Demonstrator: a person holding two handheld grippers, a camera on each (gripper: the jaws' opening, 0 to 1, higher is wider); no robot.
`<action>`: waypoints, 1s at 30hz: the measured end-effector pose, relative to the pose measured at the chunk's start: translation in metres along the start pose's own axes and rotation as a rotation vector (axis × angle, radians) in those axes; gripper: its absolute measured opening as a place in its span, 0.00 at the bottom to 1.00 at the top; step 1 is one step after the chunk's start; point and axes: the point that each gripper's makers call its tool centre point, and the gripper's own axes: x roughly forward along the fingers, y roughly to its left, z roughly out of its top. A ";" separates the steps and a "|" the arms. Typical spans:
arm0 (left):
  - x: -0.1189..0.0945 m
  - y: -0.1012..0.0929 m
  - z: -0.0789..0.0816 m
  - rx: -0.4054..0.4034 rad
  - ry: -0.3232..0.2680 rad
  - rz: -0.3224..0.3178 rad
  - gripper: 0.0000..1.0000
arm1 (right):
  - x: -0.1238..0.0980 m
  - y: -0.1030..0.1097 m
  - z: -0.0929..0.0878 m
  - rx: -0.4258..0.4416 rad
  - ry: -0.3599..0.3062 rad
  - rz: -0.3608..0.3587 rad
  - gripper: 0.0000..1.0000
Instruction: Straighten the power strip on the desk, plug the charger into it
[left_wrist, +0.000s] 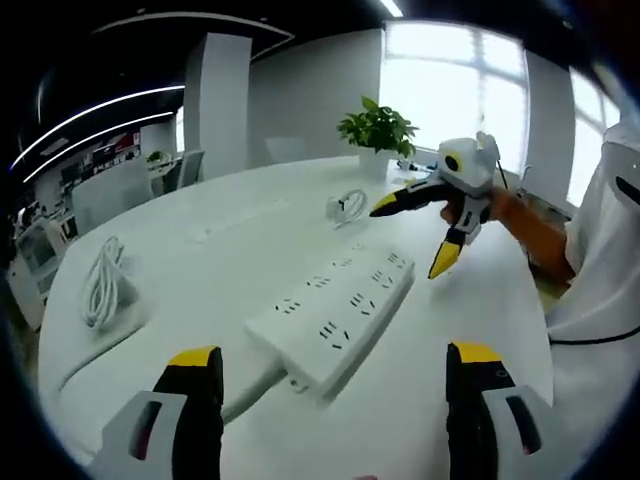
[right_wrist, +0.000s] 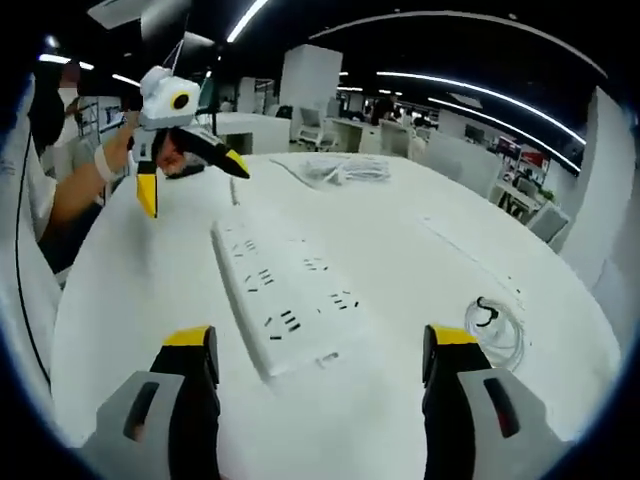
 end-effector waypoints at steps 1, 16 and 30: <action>0.000 0.000 0.000 0.001 -0.001 0.001 0.93 | 0.003 -0.003 -0.003 -0.005 0.015 -0.001 0.82; 0.007 0.004 0.006 -0.047 -0.019 0.020 0.93 | 0.018 -0.056 -0.008 -0.121 0.076 -0.152 0.84; 0.004 0.009 0.015 -0.071 -0.044 0.049 0.93 | 0.053 -0.057 0.011 -0.175 0.040 -0.015 0.85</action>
